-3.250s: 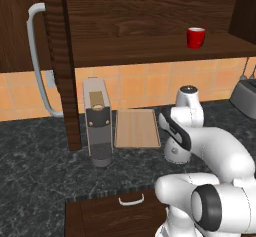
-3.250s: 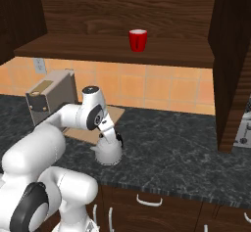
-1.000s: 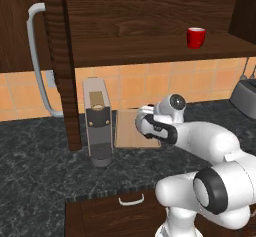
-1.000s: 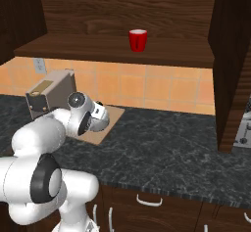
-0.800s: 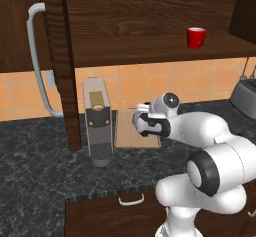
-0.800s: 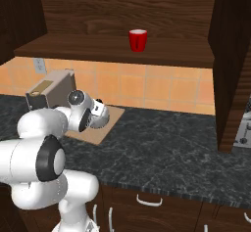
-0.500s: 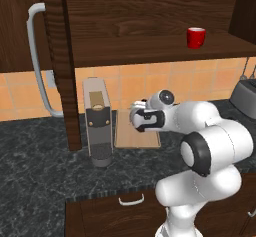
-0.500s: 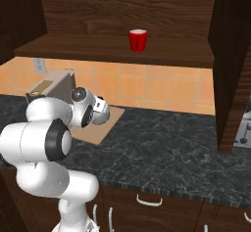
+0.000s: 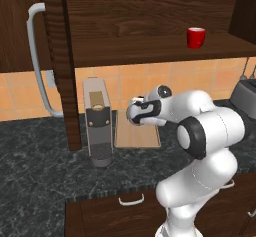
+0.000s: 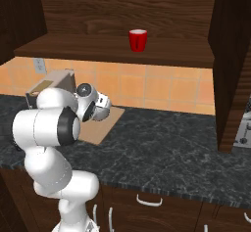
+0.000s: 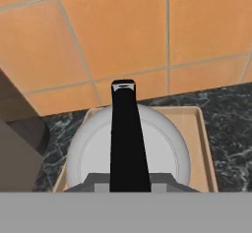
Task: Pick the kettle from the counter and place it on the tray. Then pick the mug from the cabinet and place it on the tray. Then close the cabinet doors.
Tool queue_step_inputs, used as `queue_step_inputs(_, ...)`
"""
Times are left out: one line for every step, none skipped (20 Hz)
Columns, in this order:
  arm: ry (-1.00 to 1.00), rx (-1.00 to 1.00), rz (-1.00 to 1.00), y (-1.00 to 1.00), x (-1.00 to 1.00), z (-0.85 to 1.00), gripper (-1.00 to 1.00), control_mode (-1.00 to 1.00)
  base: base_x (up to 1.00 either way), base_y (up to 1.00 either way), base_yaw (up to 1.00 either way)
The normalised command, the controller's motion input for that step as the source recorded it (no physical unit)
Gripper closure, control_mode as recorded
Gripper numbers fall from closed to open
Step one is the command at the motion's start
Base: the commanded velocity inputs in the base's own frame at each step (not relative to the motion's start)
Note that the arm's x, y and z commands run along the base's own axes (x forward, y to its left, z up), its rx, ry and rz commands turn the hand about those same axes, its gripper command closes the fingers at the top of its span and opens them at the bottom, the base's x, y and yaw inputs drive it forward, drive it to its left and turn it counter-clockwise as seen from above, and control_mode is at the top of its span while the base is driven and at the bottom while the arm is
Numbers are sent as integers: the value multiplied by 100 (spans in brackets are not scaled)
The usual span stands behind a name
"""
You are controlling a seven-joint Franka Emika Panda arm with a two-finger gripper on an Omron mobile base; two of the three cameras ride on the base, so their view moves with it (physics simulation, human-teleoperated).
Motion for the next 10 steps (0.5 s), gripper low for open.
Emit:
queue_step_inputs(0,-4,5,-5,16,-11,100,-100,0,0,0)
queue_step_inputs(0,-5,4,-3,13,-17,100,-100,0,0,0)
queue_step_inputs(0,-9,5,-5,7,-15,100,-100,0,0,0)
queue_step_inputs(0,-9,5,-6,6,-20,100,-100,0,0,0)
queue_step_inputs(0,-11,4,-4,3,-20,100,-100,0,0,0)
queue_step_inputs(0,-11,3,-3,0,-20,100,-100,0,0,0)
queue_step_inputs(0,-13,2,-2,0,-21,100,-100,0,0,0)
queue_step_inputs(0,-14,1,-1,0,-21,100,-100,0,0,0)
queue_step_inputs(-1,-12,1,0,10,-18,100,-100,0,0,0)
queue_step_inputs(-6,-11,1,0,15,-15,100,-100,0,0,0)
